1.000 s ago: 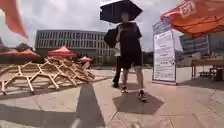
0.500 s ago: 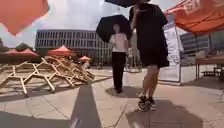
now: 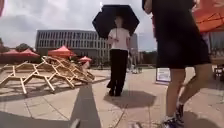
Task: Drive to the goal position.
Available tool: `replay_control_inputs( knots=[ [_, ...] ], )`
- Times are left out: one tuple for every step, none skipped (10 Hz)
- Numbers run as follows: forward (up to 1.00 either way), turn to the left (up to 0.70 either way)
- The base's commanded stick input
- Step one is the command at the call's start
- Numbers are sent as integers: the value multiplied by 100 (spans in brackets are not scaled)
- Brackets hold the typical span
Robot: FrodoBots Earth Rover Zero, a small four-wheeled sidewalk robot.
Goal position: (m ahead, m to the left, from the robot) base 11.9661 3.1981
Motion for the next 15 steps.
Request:
replay_control_inputs(
  knots=[
    [7,-1],
    [8,-1],
    [8,-1],
    [7,0],
    [7,-1],
    [7,0],
    [7,-1],
    [7,-1],
    [7,0],
    [7,-1],
    [7,0],
    [7,0],
    [7,0],
    [7,0],
    [7,-1]
  ],
)
